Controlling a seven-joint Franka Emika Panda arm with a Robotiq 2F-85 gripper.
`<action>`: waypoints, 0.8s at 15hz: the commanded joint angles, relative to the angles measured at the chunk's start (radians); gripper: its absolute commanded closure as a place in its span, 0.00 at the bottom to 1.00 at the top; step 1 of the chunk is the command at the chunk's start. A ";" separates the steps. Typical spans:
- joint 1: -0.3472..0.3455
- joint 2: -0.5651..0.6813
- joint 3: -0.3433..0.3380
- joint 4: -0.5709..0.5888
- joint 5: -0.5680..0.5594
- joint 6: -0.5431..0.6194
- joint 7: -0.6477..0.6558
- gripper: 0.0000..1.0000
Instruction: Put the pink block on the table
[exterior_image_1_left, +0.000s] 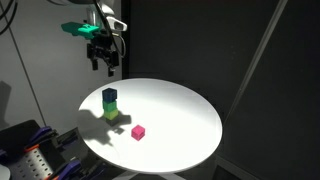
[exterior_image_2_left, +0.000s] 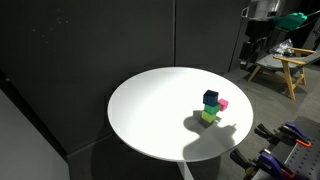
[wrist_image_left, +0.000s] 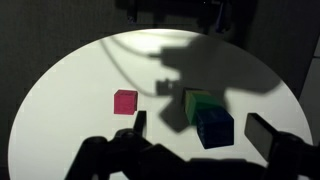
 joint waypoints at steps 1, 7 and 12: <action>0.000 -0.053 0.003 -0.015 0.013 -0.035 0.013 0.00; -0.001 -0.029 0.002 -0.001 0.001 -0.028 0.006 0.00; -0.001 -0.025 0.002 -0.001 0.001 -0.028 0.006 0.00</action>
